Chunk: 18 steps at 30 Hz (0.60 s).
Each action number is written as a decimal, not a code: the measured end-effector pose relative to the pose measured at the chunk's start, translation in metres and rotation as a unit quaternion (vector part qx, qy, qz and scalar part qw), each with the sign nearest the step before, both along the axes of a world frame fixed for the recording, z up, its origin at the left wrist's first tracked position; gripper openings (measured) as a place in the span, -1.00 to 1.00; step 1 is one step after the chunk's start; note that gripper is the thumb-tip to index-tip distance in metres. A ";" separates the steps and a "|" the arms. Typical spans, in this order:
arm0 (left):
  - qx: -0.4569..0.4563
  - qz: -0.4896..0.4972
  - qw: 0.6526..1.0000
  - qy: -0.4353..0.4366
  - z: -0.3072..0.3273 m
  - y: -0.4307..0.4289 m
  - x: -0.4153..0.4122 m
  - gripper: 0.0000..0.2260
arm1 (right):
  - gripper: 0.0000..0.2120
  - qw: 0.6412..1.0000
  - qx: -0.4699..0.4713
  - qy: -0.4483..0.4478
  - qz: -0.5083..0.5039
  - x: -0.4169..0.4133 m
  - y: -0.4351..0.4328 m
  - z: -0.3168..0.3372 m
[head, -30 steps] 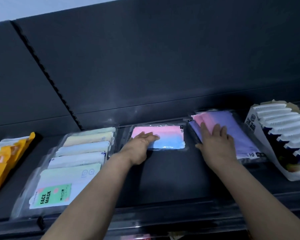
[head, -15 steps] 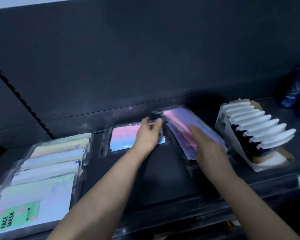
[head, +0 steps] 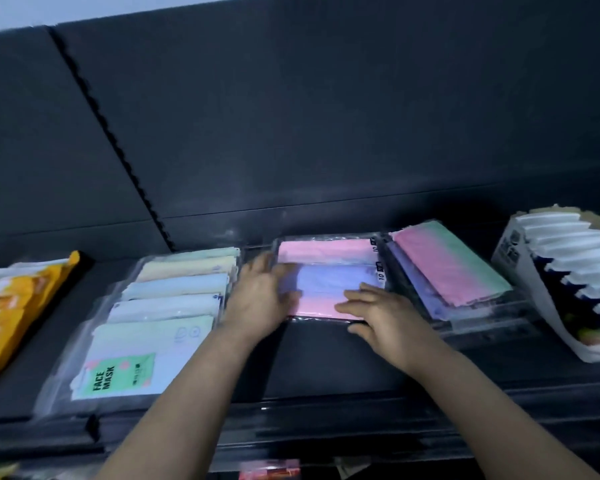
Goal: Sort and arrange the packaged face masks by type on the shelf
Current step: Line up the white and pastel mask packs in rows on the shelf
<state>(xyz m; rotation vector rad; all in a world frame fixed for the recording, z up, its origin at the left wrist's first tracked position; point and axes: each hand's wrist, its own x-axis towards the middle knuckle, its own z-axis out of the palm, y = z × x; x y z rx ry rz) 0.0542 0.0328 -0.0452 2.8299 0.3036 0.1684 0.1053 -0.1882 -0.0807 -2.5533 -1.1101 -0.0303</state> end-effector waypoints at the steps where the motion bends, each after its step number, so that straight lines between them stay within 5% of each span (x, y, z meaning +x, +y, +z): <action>1: -0.034 -0.059 0.997 0.030 -0.003 -0.003 0.000 -0.48 | -0.66 1.000 0.017 -0.008 -0.012 0.000 0.001 0.000; 8: 0.003 -0.078 0.988 0.134 -0.003 -0.019 0.011 -0.40 | -0.67 0.990 0.049 -0.068 -0.117 0.004 -0.004 0.006; 13: -0.042 -0.103 0.994 0.021 0.015 -0.061 0.033 -0.51 | -0.52 0.949 -0.033 -0.109 -0.294 0.008 -0.046 0.005; 18: -0.163 -0.100 0.982 -0.001 0.019 -0.119 0.068 -0.80 | -0.63 0.954 -0.058 -0.105 -0.275 -0.004 -0.082 0.000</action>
